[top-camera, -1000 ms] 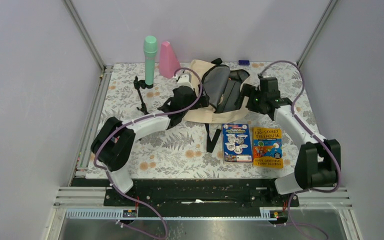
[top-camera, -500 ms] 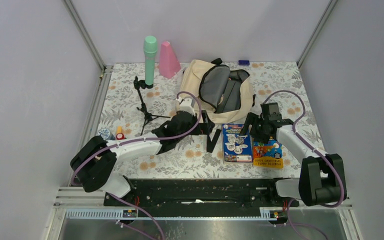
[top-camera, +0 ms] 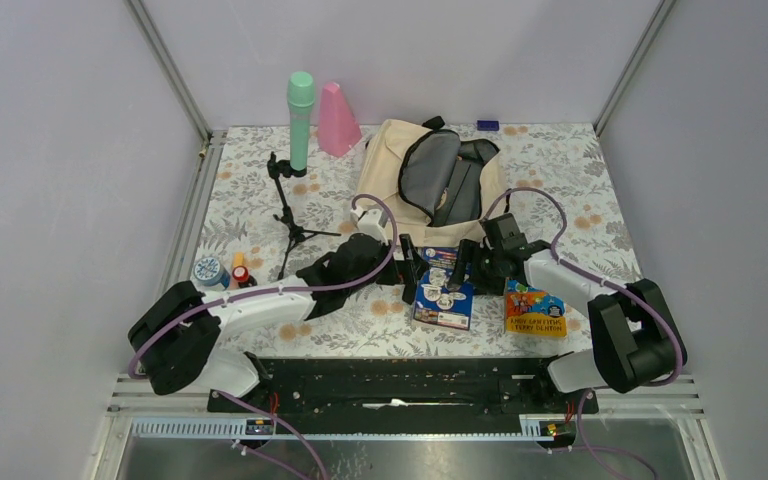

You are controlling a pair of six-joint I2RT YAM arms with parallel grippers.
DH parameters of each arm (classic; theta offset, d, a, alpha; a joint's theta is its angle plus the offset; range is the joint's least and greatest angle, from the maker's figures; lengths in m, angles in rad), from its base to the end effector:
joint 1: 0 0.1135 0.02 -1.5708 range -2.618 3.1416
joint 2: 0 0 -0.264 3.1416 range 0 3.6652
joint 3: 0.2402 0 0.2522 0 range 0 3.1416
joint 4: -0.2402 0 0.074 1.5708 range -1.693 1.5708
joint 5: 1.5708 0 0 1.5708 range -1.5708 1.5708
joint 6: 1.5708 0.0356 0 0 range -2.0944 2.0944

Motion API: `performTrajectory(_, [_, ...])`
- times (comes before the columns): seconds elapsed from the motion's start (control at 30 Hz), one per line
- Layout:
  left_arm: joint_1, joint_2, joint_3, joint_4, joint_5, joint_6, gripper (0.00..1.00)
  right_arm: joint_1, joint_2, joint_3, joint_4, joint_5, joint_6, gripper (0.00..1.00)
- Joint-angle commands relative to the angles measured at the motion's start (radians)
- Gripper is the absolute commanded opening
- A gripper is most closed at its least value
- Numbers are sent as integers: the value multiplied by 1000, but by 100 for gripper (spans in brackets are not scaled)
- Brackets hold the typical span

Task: Pack the student bag
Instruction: Pick up the book from the center of the board.

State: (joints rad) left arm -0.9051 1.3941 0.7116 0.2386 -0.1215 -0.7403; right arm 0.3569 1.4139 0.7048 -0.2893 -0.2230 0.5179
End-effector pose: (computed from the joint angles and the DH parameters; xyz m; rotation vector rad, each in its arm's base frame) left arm 0.1888 -0.2335 0.2185 0.0940 2.1340 -0.9001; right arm 0.2433 0.0991 0.1689 0.1262 2.6507 0.5996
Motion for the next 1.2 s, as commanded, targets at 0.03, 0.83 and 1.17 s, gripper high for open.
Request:
performTrajectory(0.03, [-5, -3, -30, 113, 113, -34, 88, 70, -5, -20, 67, -18, 78, 78])
performTrajectory(0.83, [-44, 44, -235, 291, 297, -276, 58, 71, 0, -95, 181, -30, 173, 91])
performTrajectory(1.17, [-58, 69, -234, 365, 286, -339, 50, 71, 8, -110, 202, -42, 185, 90])
